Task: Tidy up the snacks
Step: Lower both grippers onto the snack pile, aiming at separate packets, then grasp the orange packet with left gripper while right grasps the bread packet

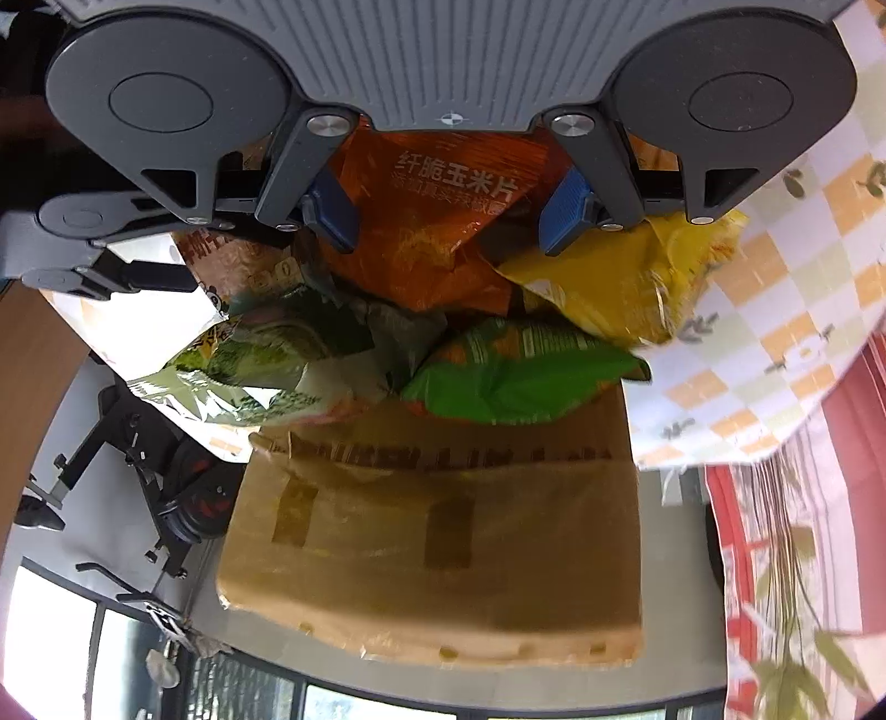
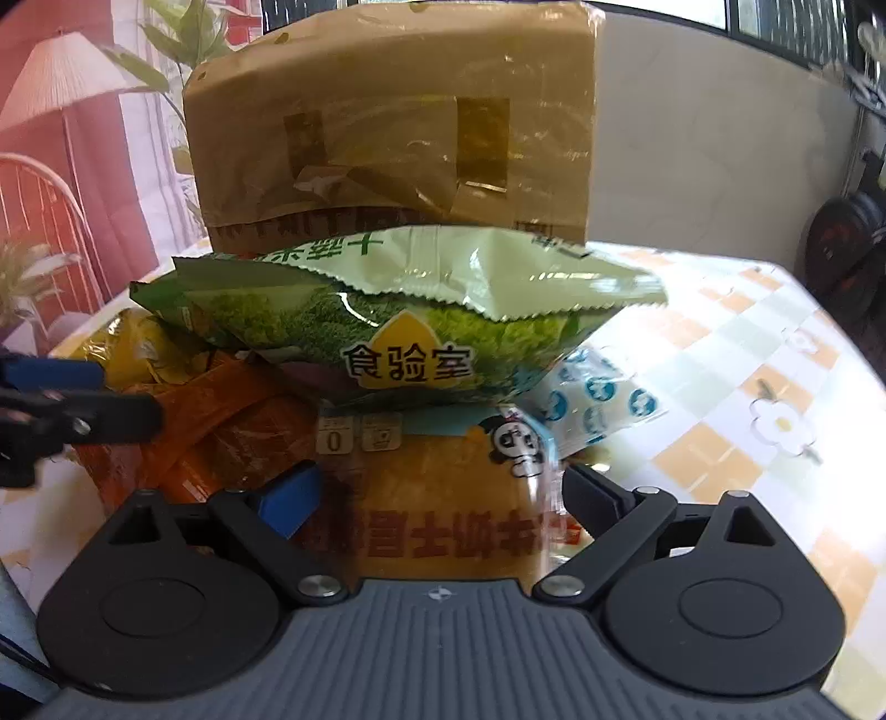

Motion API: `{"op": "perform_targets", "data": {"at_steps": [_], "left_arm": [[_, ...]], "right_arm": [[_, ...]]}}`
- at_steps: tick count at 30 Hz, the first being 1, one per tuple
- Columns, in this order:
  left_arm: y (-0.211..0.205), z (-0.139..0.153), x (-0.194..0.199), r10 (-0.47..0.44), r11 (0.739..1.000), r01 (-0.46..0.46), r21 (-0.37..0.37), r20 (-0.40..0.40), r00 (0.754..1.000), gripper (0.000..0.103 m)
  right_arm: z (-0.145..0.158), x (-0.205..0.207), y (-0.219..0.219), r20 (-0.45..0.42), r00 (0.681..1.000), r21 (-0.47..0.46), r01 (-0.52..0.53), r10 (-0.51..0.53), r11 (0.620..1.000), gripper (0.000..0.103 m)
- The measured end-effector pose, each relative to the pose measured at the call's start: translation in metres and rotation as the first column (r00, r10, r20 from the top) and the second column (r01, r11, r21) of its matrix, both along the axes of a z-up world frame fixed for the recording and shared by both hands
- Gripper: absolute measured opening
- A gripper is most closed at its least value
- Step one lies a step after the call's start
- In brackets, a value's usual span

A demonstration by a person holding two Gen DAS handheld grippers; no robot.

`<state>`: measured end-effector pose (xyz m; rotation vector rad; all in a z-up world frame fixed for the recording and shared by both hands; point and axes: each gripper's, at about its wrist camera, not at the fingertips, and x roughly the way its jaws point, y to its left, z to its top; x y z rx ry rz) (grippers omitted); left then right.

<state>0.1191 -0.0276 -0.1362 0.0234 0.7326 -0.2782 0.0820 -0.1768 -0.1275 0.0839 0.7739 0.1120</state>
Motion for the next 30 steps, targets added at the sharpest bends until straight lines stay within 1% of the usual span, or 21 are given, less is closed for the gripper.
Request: {"op": "perform_targets", "data": {"at_steps": [3,7,11,13,14,15,17,18,19,20,21,22,23,26,30], "left_arm": [[0.003,-0.005,0.003,-0.004,0.999,0.003,-0.044,-0.032,0.999,0.074],[-0.001,-0.014,0.010,-0.024,0.997,0.019,-0.069,-0.079,0.997,0.075],[-0.007,-0.026,0.020,-0.039,0.996,0.027,-0.089,-0.136,0.990,0.075],[-0.006,-0.033,0.026,-0.040,0.993,0.020,-0.120,-0.160,0.986,0.075],[-0.005,-0.035,0.028,-0.041,0.990,0.017,-0.138,-0.168,0.985,0.072],[-0.004,-0.037,0.029,-0.043,0.989,0.018,-0.145,-0.168,0.985,0.070],[-0.006,-0.035,0.027,-0.049,0.992,0.031,-0.121,-0.151,0.987,0.066],[-0.006,-0.033,0.025,-0.052,0.992,0.035,-0.117,-0.141,0.989,0.055],[-0.006,-0.031,0.024,-0.054,0.992,0.039,-0.117,-0.132,0.990,0.054],[-0.006,-0.029,0.022,-0.049,0.993,0.035,-0.110,-0.123,0.991,0.054],[-0.005,-0.025,0.020,-0.042,0.994,0.031,-0.100,-0.112,0.993,0.054],[-0.004,-0.021,0.017,-0.037,0.995,0.027,-0.094,-0.103,0.994,0.054],[-0.002,-0.019,0.015,-0.032,0.995,0.023,-0.093,-0.093,0.995,0.053],[0.004,-0.010,0.008,-0.036,0.993,0.028,-0.111,-0.066,0.997,0.053],[0.002,-0.001,0.002,-0.035,0.995,0.031,-0.091,-0.041,0.999,0.053]], "right_arm": [[-0.003,-0.002,0.001,0.002,1.000,-0.007,-0.013,0.013,1.000,0.096],[-0.003,-0.003,-0.002,0.004,1.000,0.004,-0.012,0.012,1.000,0.096],[-0.004,-0.005,-0.001,0.012,1.000,-0.013,-0.015,0.015,1.000,0.096],[-0.006,-0.004,0.000,0.010,1.000,-0.030,-0.008,0.008,1.000,0.096],[-0.006,-0.004,-0.002,0.008,1.000,-0.025,-0.005,0.005,1.000,0.096],[-0.006,0.000,-0.002,0.005,1.000,-0.017,-0.003,0.003,1.000,0.096],[-0.006,0.000,-0.003,0.004,1.000,-0.015,-0.006,0.006,1.000,0.096],[-0.006,0.000,-0.003,0.005,1.000,-0.018,-0.012,0.012,1.000,0.096],[-0.005,0.001,-0.003,0.007,1.000,-0.021,-0.017,0.017,1.000,0.095],[-0.004,0.000,-0.003,0.010,1.000,-0.024,-0.023,0.023,0.999,0.092],[-0.002,-0.001,-0.003,0.012,0.999,-0.024,-0.033,0.033,0.999,0.085],[0.000,-0.001,-0.002,0.010,0.999,-0.034,-0.033,0.033,0.999,0.082],[0.002,-0.001,-0.002,0.007,0.999,-0.042,-0.032,0.032,0.999,0.075],[0.006,-0.004,-0.010,-0.019,0.999,0.002,-0.039,0.039,0.999,0.074],[0.012,-0.015,-0.013,-0.039,0.998,0.018,-0.040,0.040,0.999,0.074]]}}
